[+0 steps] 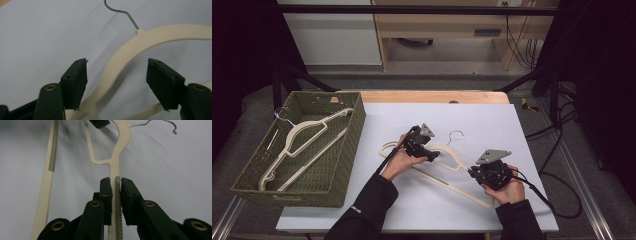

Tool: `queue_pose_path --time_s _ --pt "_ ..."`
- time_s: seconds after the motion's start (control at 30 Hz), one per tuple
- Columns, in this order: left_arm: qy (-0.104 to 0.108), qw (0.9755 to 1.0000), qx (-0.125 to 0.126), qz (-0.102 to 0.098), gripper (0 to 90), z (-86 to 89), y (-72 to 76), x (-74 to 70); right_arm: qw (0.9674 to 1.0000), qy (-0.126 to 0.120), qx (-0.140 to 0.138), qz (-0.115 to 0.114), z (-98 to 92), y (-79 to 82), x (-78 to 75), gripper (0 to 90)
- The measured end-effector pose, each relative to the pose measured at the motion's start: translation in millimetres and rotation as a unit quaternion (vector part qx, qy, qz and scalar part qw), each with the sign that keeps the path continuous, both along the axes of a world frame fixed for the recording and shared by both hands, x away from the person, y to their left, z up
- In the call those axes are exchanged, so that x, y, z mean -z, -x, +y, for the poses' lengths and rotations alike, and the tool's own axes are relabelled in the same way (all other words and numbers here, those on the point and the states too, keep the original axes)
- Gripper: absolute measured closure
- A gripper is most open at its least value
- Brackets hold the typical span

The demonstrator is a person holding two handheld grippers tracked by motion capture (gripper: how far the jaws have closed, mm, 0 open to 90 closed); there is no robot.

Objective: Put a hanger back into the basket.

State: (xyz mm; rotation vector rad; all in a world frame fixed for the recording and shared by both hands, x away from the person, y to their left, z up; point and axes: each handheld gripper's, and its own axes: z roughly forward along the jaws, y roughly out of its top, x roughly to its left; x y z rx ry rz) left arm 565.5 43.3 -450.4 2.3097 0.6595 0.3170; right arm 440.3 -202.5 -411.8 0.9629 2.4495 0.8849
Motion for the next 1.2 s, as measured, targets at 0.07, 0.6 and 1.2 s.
queue_pose_path --time_s 0.07,0.6,1.2 --pt "-0.003 1.0000 0.005 -0.002 39.9 -2.0 -2.6 2.1 1.0000 -0.001 -0.002 -0.003 0.6 1.3 -1.5 80.3" --pt "-0.048 0.9977 0.036 -0.032 67.3 0.7 0.3 1.7 0.9998 0.016 -0.012 -0.003 0.7 2.5 0.5 79.9" --pt "-0.073 0.9917 0.063 -0.085 75.2 19.8 43.4 -19.9 0.9984 -0.054 -0.014 0.008 -13.5 -8.8 14.3 56.3"
